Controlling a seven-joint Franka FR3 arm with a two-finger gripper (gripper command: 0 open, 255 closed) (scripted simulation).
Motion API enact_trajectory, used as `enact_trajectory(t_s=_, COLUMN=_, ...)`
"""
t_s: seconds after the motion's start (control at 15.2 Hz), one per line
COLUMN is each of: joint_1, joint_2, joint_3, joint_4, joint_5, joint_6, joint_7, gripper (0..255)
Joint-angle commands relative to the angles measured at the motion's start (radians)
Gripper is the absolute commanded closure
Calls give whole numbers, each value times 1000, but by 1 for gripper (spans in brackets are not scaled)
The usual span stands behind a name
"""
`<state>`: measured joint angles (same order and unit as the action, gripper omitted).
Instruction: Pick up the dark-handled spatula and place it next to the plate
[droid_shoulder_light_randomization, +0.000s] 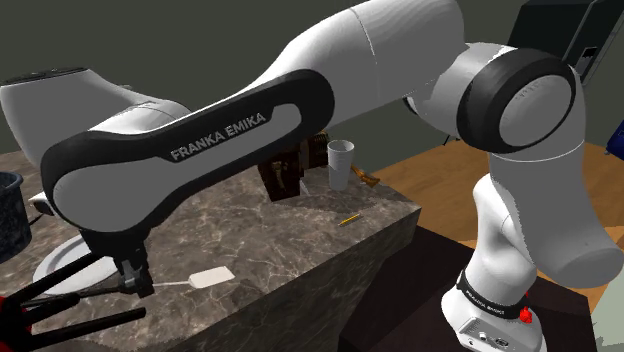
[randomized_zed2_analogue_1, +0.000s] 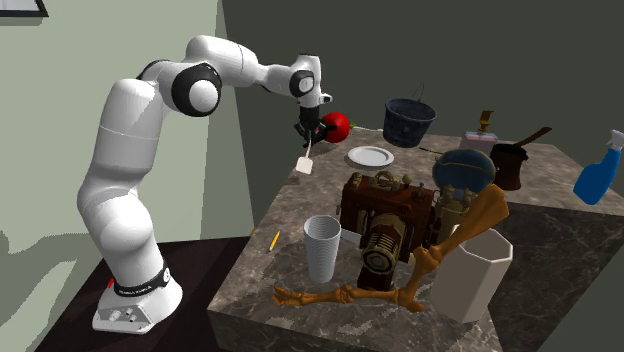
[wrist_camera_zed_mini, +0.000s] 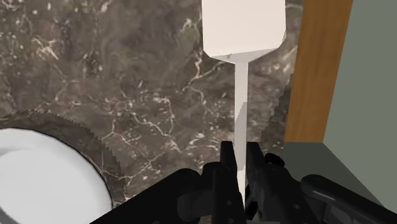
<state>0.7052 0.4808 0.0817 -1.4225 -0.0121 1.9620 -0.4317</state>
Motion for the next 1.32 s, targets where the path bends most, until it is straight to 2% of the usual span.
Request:
enact_trajectory(t_s=0.0, joint_1=13, joint_2=50, joint_3=3, joint_4=58, joint_5=-4, joint_6=-9, joint_7=11, gripper=255)
enact_trajectory(t_s=0.86, joint_1=13, joint_2=97, joint_3=0, joint_4=-43, joint_5=-7, joint_6=140, joint_7=11, gripper=255)
enact_trajectory(t_s=1.25, joint_1=14, joint_2=97, joint_3=0, joint_4=-43, joint_5=-7, joint_6=140, joint_7=11, gripper=255)
